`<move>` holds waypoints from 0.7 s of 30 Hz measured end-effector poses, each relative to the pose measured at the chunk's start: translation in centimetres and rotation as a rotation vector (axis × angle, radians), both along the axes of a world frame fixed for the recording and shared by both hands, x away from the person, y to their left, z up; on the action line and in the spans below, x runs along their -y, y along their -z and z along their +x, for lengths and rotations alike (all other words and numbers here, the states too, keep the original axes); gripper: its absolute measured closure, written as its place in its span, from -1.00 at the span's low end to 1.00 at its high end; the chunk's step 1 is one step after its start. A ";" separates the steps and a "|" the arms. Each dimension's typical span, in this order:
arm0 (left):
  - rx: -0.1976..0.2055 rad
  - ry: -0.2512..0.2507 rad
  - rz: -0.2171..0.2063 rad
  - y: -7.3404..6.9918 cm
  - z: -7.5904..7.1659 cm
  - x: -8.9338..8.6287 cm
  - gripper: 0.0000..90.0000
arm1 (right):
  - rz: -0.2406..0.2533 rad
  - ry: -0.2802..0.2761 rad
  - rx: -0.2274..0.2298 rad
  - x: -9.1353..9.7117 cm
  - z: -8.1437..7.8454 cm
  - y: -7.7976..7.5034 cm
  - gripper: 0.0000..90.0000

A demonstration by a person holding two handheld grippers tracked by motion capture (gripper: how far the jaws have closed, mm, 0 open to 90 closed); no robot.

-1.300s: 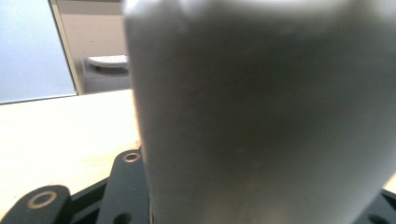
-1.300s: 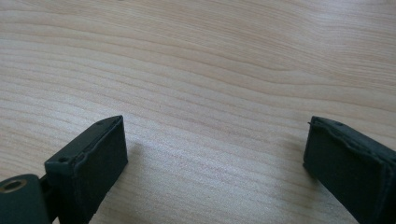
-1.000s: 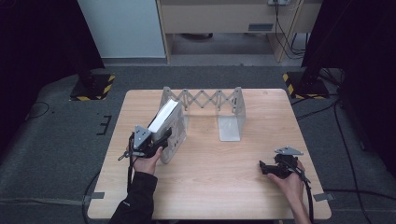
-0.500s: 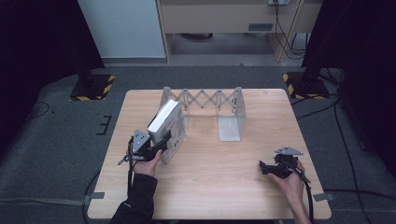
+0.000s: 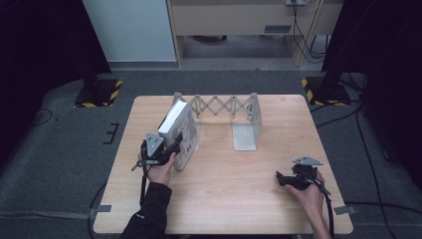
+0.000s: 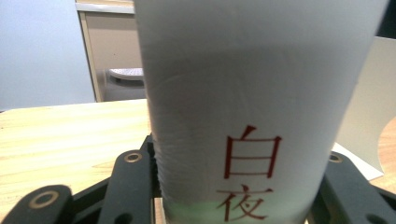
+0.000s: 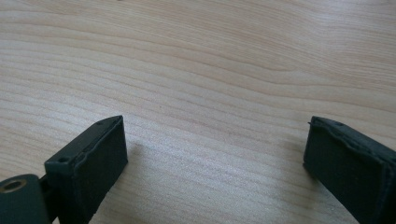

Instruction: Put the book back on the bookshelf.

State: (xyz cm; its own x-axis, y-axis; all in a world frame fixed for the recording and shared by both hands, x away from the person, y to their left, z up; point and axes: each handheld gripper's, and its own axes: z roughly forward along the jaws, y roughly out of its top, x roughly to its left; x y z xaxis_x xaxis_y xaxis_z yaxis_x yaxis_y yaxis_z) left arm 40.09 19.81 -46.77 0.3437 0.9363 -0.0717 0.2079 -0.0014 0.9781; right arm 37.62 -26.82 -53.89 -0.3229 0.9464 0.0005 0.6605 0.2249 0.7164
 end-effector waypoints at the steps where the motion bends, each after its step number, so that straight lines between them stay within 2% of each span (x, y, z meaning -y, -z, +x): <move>1: 0.003 -0.003 -0.001 0.1 0.1 0.1 0.15 | 0.000 0.000 0.000 0.0 0.0 0.0 -0.86; 14: 0.008 0.004 0.008 0.2 1.4 1.3 0.12 | 0.000 0.002 0.002 -0.1 0.0 0.0 -0.86; 21: -0.011 0.052 -0.002 0.3 0.9 0.8 0.05 | 0.000 0.001 0.000 0.0 0.0 0.0 -0.86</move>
